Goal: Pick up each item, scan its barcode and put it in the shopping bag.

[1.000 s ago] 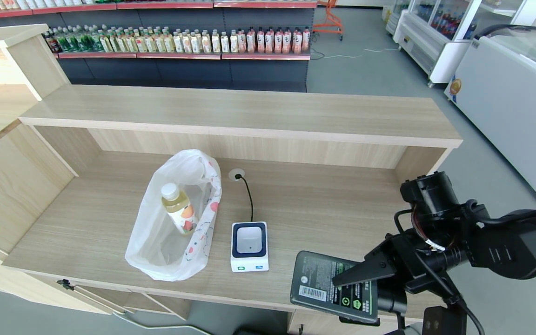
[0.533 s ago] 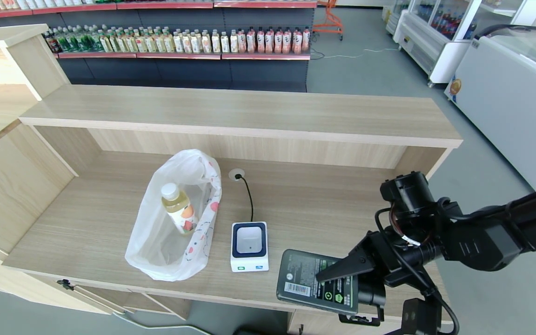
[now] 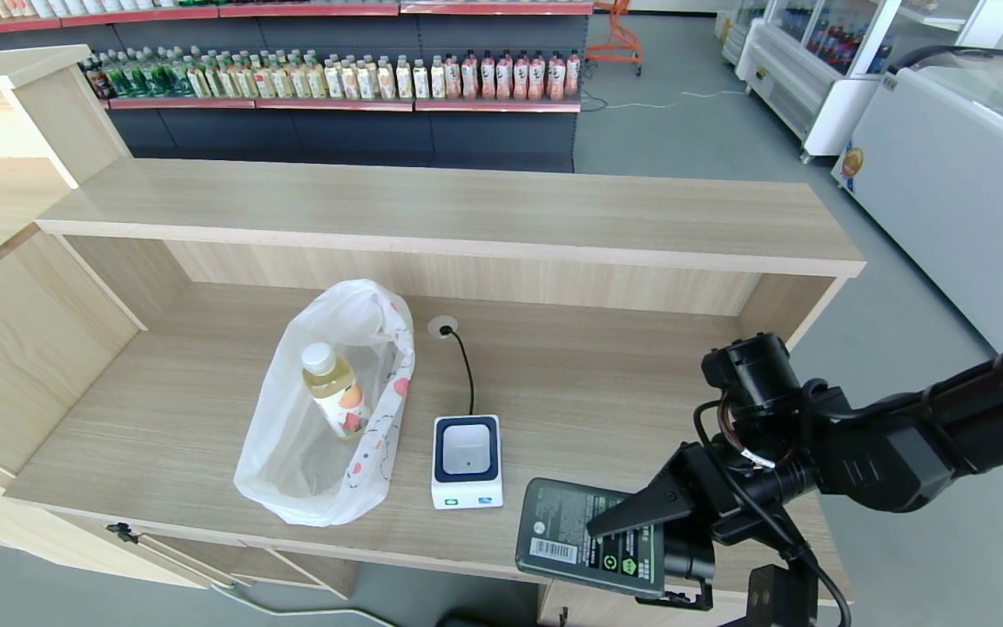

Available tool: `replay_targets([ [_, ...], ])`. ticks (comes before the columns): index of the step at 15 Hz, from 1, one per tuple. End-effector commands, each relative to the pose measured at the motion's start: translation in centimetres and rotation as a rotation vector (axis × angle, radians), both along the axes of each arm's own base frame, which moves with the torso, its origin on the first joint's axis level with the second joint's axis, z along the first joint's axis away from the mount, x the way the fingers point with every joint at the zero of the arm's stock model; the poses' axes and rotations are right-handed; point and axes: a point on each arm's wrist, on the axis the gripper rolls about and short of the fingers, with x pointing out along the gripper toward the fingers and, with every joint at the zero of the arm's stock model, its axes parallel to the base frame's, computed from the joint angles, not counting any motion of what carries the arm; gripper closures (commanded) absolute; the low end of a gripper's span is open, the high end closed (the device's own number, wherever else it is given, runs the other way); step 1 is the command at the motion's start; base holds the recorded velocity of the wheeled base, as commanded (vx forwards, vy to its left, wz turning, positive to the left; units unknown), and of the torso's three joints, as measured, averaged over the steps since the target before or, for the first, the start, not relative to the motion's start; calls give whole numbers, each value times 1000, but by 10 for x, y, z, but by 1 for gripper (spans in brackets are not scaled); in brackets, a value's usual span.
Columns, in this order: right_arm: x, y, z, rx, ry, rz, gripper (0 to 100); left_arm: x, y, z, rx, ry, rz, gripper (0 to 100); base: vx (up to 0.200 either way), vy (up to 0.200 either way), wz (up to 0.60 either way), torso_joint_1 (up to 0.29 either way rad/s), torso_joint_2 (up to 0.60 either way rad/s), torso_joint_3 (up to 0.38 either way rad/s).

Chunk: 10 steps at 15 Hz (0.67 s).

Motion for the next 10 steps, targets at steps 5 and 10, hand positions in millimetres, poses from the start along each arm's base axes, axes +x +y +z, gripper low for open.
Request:
replay_targets([
  [5, -1, 0, -4, 14, -59, 16, 100, 0, 0, 0, 0, 1, 1, 0, 0, 0, 0, 0, 0, 0],
  [10, -3, -2, 3, 18, -70, 13, 100, 0, 0, 0, 0, -1, -1, 0, 0, 0, 0, 0, 0, 0],
])
